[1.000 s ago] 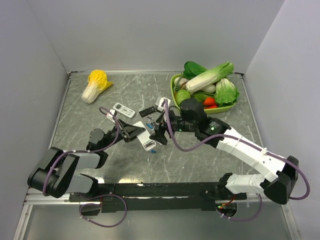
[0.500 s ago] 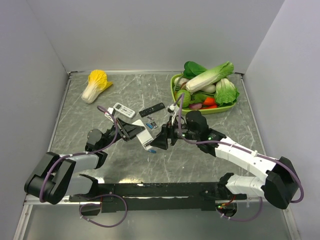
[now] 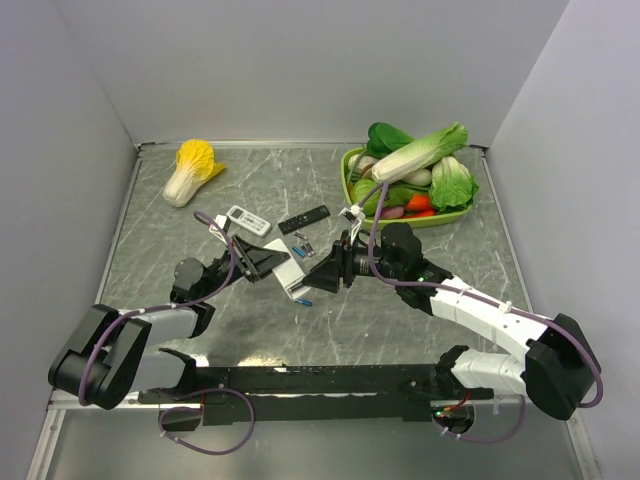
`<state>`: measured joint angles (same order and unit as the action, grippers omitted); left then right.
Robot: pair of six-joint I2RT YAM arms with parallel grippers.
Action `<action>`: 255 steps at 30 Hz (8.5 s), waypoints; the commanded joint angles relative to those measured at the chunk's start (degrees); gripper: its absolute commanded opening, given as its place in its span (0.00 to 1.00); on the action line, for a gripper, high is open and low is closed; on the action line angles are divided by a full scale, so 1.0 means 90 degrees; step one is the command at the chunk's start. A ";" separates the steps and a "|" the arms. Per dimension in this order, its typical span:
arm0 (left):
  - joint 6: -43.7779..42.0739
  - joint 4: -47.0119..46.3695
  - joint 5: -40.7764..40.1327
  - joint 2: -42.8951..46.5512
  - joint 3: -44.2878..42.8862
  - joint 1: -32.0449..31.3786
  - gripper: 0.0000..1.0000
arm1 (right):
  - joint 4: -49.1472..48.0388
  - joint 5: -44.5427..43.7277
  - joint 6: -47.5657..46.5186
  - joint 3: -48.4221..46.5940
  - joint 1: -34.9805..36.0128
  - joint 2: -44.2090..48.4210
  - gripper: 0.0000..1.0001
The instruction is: Load the batteries into the remote control
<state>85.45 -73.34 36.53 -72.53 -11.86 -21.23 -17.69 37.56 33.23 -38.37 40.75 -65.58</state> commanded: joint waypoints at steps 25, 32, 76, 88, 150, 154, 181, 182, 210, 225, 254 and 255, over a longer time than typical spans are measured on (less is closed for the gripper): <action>0.0515 -0.3374 -0.0173 -0.0125 -0.0216 -0.0023 0.01 | -0.0768 0.0612 0.0370 -0.0043 -0.0192 -0.0506 0.48; 0.0486 -0.3355 -0.0143 -0.0076 -0.0245 -0.0014 0.01 | -0.0885 0.0690 0.0399 -0.0092 -0.0182 -0.0594 0.32; 0.0457 -0.3697 -0.0124 0.0217 -0.0391 -0.0131 0.01 | 0.0903 -0.0131 -0.0304 -0.1509 0.0306 -0.1551 0.00; 0.0291 -0.3629 -0.0290 0.0354 -0.0108 -0.0121 0.01 | -0.0016 -0.0276 0.0038 -0.1147 0.0257 -0.1025 0.39; -0.0588 0.0170 -0.2292 0.2297 0.0067 -0.0121 0.12 | -0.2703 0.0026 0.2040 -0.0493 0.0277 -0.1161 0.05; -0.0617 0.0316 -0.2048 0.2395 0.0184 -0.0024 0.36 | -0.2342 0.0084 0.1806 -0.0541 0.0189 -0.0946 0.00; -0.2892 0.4180 0.2815 0.1976 -0.2167 0.1314 0.93 | 0.1214 0.3072 -0.0538 -0.1771 -0.1393 -0.0467 0.00; -0.3057 0.4445 0.2854 0.1927 -0.2266 0.1314 0.93 | 0.1253 0.3092 -0.0606 -0.1801 -0.1393 -0.0496 0.00; -0.3439 0.4740 0.3860 0.1155 -0.2921 0.0670 0.64 | 0.3625 0.3366 -0.2208 -0.3188 -0.1178 -0.1560 0.00; -0.3732 0.5043 0.3841 0.1145 -0.2853 0.0553 0.30 | 0.4368 0.3092 -0.2725 -0.3764 -0.1061 -0.1990 0.00; -0.2170 0.2865 0.0482 0.2522 -0.0889 0.0523 0.01 | 0.4386 -0.2580 -0.3320 -0.4252 0.0501 -0.0496 0.52; -0.2180 0.2914 0.0501 0.2541 -0.0899 0.0514 0.01 | 0.4436 -0.2582 -0.3438 -0.4301 0.0579 -0.0535 0.50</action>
<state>64.25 -42.70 43.16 -50.72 -19.31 -16.21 19.99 22.15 5.69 -74.06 44.69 -68.62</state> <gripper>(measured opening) 0.247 0.531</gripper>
